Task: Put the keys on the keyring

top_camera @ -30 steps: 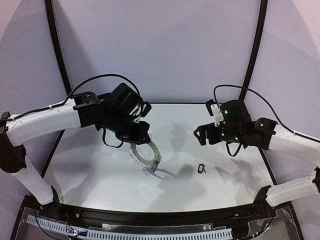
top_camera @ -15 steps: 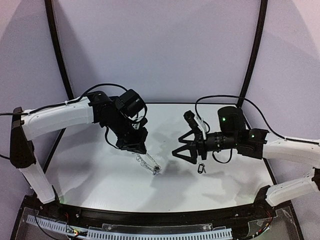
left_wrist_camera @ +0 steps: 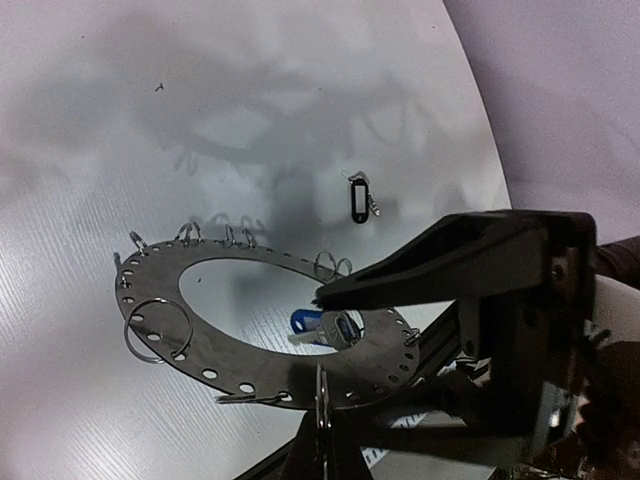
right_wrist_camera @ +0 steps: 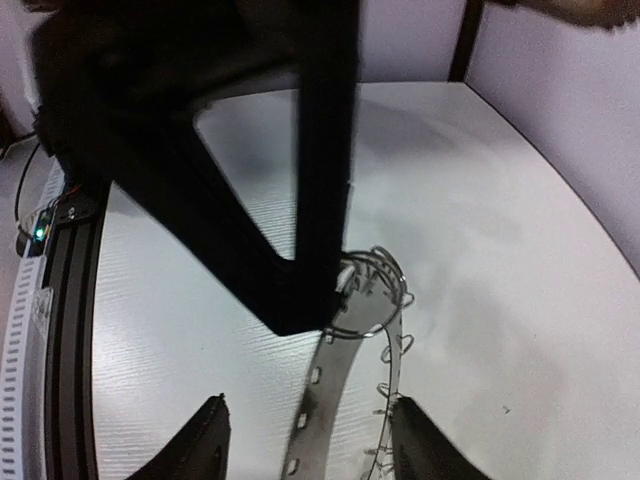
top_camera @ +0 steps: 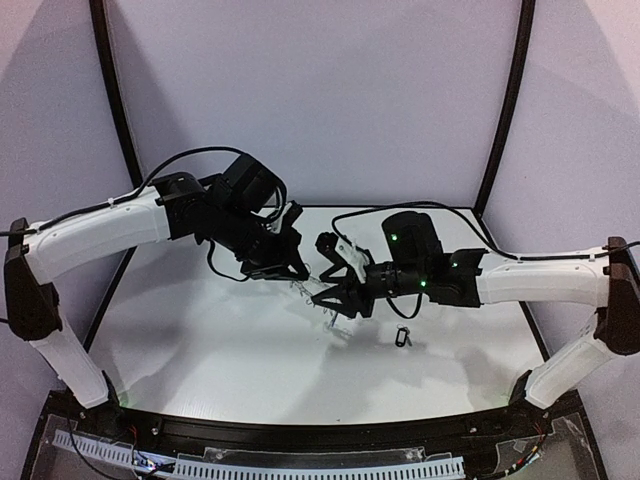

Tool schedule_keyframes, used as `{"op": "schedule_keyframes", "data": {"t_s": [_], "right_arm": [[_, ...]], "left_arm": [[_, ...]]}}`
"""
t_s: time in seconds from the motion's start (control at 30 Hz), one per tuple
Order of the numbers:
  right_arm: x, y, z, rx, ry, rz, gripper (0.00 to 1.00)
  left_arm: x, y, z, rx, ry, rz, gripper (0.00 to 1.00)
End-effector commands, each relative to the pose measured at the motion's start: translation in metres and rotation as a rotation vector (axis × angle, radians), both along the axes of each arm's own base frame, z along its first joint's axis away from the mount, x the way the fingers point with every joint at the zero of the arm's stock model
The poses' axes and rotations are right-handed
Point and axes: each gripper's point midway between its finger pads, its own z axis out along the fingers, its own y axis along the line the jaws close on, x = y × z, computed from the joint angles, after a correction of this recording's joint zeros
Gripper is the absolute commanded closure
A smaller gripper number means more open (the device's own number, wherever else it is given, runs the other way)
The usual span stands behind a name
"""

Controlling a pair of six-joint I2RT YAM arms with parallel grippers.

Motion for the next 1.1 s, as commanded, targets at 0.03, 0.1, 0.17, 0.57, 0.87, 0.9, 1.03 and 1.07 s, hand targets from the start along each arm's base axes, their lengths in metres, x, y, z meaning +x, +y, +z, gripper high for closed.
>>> {"op": "schedule_keyframes", "data": {"t_s": [0.03,0.1,0.17,0.57,0.87,0.9,1.03,1.07], "right_arm": [[0.020,-0.001,0.001,-0.040,-0.117,-0.063,0.74],[0.032,-0.004,0.009,-0.030,-0.153,-0.130,0.89],[0.050,-0.009,0.020,-0.014,-0.196,-0.234,0.99],[0.117,-0.055,0.069,-0.021,-0.338,-0.710,1.00],[0.088,-0.031,0.066,0.019,-0.323,-0.472,1.00],[0.076,-0.025,0.061,0.030,-0.300,-0.400,1.00],[0.052,-0.022,0.055,0.047,-0.275,-0.282,1.00],[0.044,-0.020,0.054,0.051,-0.277,-0.234,1.00]], "left_arm": [[-0.012,-0.005,0.047,-0.127,-0.079,-0.094,0.99],[-0.015,-0.001,0.044,-0.108,-0.076,-0.106,0.99],[-0.019,0.006,0.036,-0.065,-0.058,-0.112,0.99],[-0.033,0.022,-0.025,0.155,0.087,-0.129,0.99],[-0.042,0.026,-0.026,0.173,0.085,-0.163,0.99],[-0.035,0.018,-0.013,0.118,0.029,-0.161,0.99],[-0.009,0.013,0.027,0.019,-0.173,-0.093,0.96],[-0.002,0.014,0.041,-0.024,-0.243,-0.062,0.92]]}}
